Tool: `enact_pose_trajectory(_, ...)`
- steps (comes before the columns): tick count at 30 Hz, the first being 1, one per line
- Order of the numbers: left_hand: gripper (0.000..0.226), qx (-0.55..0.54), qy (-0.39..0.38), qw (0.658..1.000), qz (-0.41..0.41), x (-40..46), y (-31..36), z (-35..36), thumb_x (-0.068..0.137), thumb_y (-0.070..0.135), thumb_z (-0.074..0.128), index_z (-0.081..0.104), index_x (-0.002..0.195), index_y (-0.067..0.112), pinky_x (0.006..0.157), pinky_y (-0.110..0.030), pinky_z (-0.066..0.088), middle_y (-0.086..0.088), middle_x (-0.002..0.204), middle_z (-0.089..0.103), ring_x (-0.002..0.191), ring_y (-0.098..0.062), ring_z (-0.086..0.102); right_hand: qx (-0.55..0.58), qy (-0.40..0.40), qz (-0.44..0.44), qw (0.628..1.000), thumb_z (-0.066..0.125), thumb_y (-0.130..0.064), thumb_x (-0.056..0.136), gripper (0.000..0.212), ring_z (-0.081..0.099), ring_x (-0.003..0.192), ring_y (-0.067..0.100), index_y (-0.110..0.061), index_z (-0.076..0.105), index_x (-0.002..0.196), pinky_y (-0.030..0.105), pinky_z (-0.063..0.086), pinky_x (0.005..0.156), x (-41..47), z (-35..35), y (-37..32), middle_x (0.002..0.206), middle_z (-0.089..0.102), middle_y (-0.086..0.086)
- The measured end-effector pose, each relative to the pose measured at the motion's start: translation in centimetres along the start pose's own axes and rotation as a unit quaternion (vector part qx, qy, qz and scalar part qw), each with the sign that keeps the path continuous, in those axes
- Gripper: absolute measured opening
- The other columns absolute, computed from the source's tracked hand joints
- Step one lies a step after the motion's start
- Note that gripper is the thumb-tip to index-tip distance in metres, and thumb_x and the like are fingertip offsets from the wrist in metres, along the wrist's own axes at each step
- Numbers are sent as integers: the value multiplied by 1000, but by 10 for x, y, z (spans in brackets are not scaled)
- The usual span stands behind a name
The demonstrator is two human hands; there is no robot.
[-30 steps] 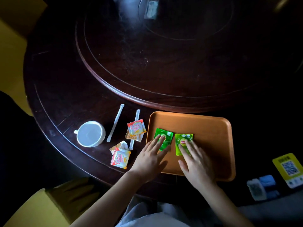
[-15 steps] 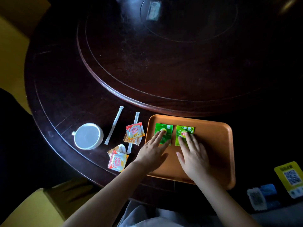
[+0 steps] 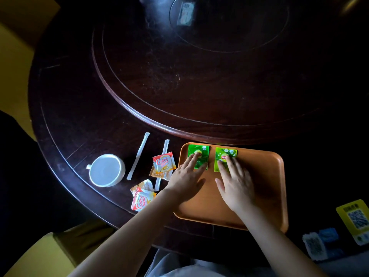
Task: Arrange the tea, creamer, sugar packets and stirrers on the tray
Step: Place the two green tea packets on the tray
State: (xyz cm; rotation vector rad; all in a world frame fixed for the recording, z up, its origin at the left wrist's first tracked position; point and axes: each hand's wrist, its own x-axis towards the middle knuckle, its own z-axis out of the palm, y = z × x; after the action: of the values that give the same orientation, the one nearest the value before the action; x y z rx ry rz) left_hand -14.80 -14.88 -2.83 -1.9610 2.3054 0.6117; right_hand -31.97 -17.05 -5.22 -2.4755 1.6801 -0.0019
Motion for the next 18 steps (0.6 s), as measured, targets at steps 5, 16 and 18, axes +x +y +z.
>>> enact_pose_trajectory(5, 56, 2, 6, 1000, 2, 0, 0, 3, 95, 43, 39, 20, 145, 26, 111, -44, 23, -11, 157, 0, 143, -26, -1, 10, 14, -3, 1000, 67, -33, 78, 51, 53, 119, 36, -14, 58, 124, 52, 47, 88, 0, 2, 1, 132, 55, 16)
enact_pose_trajectory(16, 48, -98, 200, 974, -35, -86, -36, 2, 85, 29, 55, 46, 129, 12, 99, -41, 40, -16, 136, 50, 128, -29, 43, 84, 132, -96, 983, 49, -30, 85, 44, 52, 120, 29, -14, 57, 125, 43, 46, 94, 8, -18, -42, 130, 56, 14)
enact_pose_trajectory(18, 49, -85, 203, 972, -80, -114, -55, 8, 82, 30, 57, 49, 127, 12, 98, -40, 43, -15, 134, 53, 126, -29, 46, 97, 133, -140, 976, 54, -26, 83, 41, 53, 118, 30, -13, 59, 122, 44, 49, 92, 16, -18, -57, 128, 58, 14)
